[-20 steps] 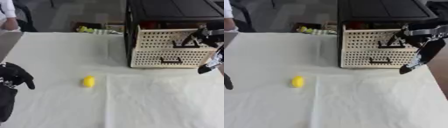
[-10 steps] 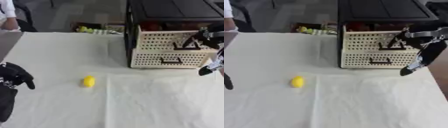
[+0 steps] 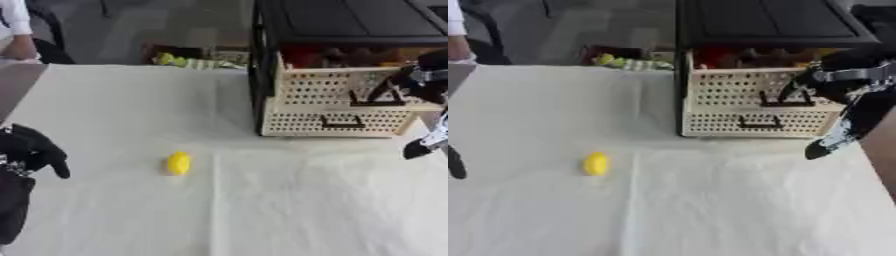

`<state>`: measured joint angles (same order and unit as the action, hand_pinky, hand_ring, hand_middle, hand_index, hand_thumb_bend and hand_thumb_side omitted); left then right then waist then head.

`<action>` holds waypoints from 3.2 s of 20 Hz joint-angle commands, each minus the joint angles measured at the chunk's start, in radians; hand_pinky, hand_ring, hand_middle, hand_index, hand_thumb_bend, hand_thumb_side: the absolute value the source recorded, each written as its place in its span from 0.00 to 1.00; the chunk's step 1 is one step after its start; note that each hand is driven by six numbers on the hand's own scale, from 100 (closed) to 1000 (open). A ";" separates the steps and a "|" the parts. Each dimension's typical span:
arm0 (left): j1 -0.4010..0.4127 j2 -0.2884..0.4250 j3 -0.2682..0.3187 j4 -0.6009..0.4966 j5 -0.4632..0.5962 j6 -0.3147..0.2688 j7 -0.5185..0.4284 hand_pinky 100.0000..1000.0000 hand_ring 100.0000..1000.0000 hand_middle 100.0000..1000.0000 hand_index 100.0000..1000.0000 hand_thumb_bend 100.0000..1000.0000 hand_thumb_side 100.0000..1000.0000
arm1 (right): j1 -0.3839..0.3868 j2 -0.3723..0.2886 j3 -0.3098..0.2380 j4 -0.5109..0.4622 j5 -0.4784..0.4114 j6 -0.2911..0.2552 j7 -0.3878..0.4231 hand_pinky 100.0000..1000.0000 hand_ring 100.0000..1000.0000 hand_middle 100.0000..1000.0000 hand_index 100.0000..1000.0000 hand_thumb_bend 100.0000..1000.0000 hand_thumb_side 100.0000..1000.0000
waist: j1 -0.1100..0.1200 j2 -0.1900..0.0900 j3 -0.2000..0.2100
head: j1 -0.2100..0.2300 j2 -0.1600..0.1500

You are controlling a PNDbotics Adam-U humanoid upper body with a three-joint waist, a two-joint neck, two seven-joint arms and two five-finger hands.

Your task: Pick up objects from table and place into drawer.

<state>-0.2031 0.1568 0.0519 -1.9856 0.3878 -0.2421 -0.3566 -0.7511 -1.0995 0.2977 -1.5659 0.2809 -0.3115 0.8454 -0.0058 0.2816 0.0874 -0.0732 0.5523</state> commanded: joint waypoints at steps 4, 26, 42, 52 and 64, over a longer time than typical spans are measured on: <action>-0.009 0.006 0.004 -0.014 0.004 0.003 -0.001 0.35 0.50 0.51 0.59 0.00 0.84 | -0.007 0.003 0.024 -0.011 -0.029 -0.027 0.062 0.00 0.19 0.00 0.67 0.65 0.55 | 0.003 -0.012 -0.001 | 0.000 -0.011; -0.009 0.004 0.006 -0.014 0.001 0.005 0.002 0.35 0.50 0.50 0.59 0.00 0.84 | 0.047 -0.005 0.026 -0.055 -0.067 -0.003 0.062 0.00 0.18 0.00 0.66 0.65 0.56 | 0.004 -0.011 -0.004 | -0.004 -0.013; -0.008 0.001 0.005 -0.014 0.000 0.010 0.000 0.35 0.50 0.50 0.58 0.00 0.84 | 0.018 0.003 -0.034 -0.098 -0.131 0.035 0.041 0.00 0.25 0.00 0.74 0.69 0.63 | 0.006 -0.011 -0.009 | 0.000 -0.016; -0.009 0.003 0.005 -0.014 -0.002 0.016 -0.003 0.35 0.50 0.51 0.58 0.00 0.85 | 0.028 -0.015 -0.080 -0.160 -0.145 0.046 -0.038 0.00 0.27 0.00 0.81 0.69 0.65 | 0.003 -0.013 -0.011 | 0.003 -0.015; -0.008 0.001 0.004 -0.014 -0.004 0.018 -0.004 0.35 0.50 0.51 0.58 0.00 0.85 | 0.004 0.006 -0.061 -0.112 -0.038 0.042 -0.088 0.00 0.27 0.00 0.83 0.68 0.68 | 0.002 -0.010 -0.007 | -0.002 -0.013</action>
<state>-0.2032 0.1490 0.0522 -1.9854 0.3841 -0.2262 -0.3603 -0.7306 -1.0697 0.2446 -1.6808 0.2251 -0.2674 0.7694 -0.0022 0.2860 0.0805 -0.0732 0.5478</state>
